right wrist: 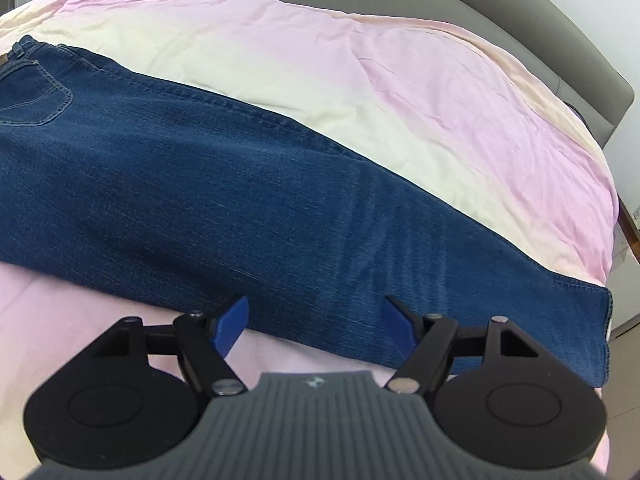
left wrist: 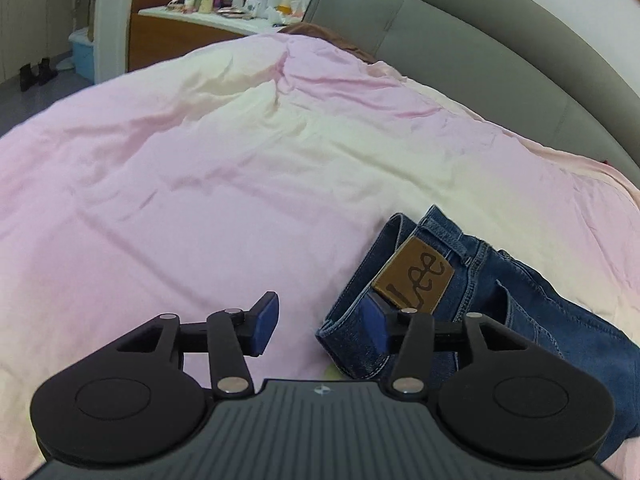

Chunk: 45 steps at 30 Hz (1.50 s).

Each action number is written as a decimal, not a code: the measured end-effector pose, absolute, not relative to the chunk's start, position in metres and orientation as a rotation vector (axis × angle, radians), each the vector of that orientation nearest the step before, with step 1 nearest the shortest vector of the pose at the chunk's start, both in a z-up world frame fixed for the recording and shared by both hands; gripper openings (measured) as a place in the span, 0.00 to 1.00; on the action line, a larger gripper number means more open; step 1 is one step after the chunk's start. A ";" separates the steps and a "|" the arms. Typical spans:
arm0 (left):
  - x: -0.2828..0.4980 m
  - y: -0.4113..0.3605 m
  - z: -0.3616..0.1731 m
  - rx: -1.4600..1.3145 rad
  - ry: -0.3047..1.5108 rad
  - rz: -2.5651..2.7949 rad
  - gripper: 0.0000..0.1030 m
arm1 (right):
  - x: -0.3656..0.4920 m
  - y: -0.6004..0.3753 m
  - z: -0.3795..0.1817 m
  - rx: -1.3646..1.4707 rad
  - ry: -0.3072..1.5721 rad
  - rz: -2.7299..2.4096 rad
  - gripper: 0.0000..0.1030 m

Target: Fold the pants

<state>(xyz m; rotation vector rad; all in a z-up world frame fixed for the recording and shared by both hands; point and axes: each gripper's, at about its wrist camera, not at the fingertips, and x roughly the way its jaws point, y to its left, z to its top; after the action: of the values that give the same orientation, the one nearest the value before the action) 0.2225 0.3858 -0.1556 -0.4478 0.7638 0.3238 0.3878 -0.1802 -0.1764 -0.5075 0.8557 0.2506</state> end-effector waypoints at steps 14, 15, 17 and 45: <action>0.367 0.335 -0.161 -0.346 0.810 0.205 0.77 | 0.446 -0.335 -0.162 -0.330 0.918 -0.115 0.68; 0.375 0.332 -0.166 -0.347 0.825 0.210 0.73 | 0.450 -0.350 -0.161 -0.317 0.912 -0.139 0.68; 0.390 0.325 -0.176 -0.332 0.877 0.226 0.55 | 0.456 -0.384 -0.157 -0.289 0.896 -0.191 0.68; 0.414 0.264 -0.169 -0.126 0.903 0.321 0.73 | 0.629 -0.588 -0.190 -0.007 0.751 -0.335 0.61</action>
<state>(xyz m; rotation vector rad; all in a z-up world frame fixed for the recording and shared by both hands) 0.4141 0.2639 -0.1691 -0.1255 0.9035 0.3212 0.6294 -0.5882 -0.1898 -0.0065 0.7511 -0.3350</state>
